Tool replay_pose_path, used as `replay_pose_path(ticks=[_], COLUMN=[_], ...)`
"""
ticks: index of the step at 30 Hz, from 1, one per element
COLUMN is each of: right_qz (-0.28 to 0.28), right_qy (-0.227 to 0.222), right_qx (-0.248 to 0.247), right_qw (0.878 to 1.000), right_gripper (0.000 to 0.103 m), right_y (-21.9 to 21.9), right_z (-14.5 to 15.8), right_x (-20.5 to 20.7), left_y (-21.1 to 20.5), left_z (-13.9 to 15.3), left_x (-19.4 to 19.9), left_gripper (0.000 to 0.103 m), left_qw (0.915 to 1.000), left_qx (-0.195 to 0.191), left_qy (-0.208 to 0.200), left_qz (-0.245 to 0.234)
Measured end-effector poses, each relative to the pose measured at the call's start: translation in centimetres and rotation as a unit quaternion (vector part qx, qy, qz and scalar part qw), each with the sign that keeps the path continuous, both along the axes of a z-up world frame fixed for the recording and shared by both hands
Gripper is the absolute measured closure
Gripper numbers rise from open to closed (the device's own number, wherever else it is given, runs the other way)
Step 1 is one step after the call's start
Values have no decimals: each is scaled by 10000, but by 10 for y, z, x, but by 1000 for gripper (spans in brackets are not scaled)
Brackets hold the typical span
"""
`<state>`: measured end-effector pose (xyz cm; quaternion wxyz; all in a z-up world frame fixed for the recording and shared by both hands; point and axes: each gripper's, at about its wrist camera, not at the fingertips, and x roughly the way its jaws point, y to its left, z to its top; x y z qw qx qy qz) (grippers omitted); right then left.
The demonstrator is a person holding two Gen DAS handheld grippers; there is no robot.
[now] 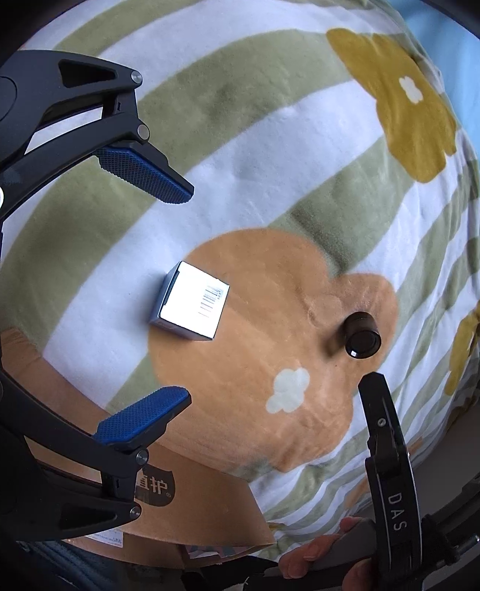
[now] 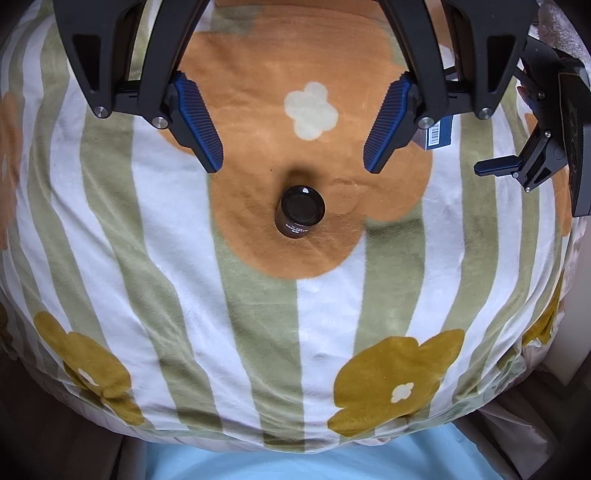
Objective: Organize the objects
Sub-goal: 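Grasp the small blue box with the left tool while the right grasps the black jar, then carry the blue box into the box with the left tool while the right drops the jar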
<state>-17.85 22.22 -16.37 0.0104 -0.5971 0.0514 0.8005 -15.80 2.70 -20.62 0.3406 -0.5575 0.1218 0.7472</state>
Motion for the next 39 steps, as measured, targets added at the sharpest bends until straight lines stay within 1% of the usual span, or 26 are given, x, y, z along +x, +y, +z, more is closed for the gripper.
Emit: replay_pose_path(ticks=[2,4,7,8,9,11,13,14,15,17,18,19,22,23,27,33,38,39], right_qz=[-23,-70,-122,-138,-152,-175,-175,-171,-173,-199,-213,-218,-228,-236,-289,-250,-221,-200], right_qy=[-105,-172,-203,-213,-224,-231,-238,-233,-227,-209,-192,-200,-217,-212,-143,-67,22,53], right_qx=[-33,-32,-31,-20,-12,31,75,86,92,87,59,34,43,67,62,45,-34,-44], right_qw=[9999,9998,9997,9997,9996,9996,9995,9995,9995,9995,9996,9996,9995,9995,9995,9997,9997,9998], right_gripper=[28,28,29,30,32,34,37,42,44,46,50,51,63,68,68,68,68,68], right_y=[-2,-2,-2,-2,-2,-2,-3,-3,-3,-3,-3,-3,-4,-4,-3,-3,-4,2], right_z=[-11,-19,-29,-31,-32,-36,-40,-41,-42,-44,-44,-45,-47,-47,-44,-37,-25,-20], right_x=[-7,-13,-19,-21,-22,-25,-27,-27,-27,-27,-27,-27,-26,-25,-21,-14,-6,-3], left_y=[-1,-2,-4,-4,-5,-5,-4,-3,-3,-1,-1,-2,-2,-1,3,-1,-5,-5], left_z=[-7,-12,-20,-22,-24,-28,-31,-31,-31,-32,-33,-34,-35,-35,-32,-24,-8,-3], left_x=[-3,-5,-8,-8,-9,-10,-10,-10,-9,-9,-9,-10,-9,-8,-2,-2,1,2], left_gripper=[5,9,12,13,16,21,24,25,28,33,40,47,61,62,64,64,64,64], left_qw=[10000,9998,9997,9996,9995,9992,9991,9991,9990,9990,9990,9987,9975,9974,9980,9986,9990,9991], left_qx=[34,92,107,129,157,160,172,169,177,186,193,237,409,416,311,278,333,338], left_qy=[-82,-169,-232,-248,-277,-340,-362,-342,-322,-302,-306,-353,-479,-484,-359,-238,-138,-94], left_qz=[13,2,-39,-54,-72,-98,-159,-197,-234,-280,-276,-277,-308,-339,-418,-377,-266,-233])
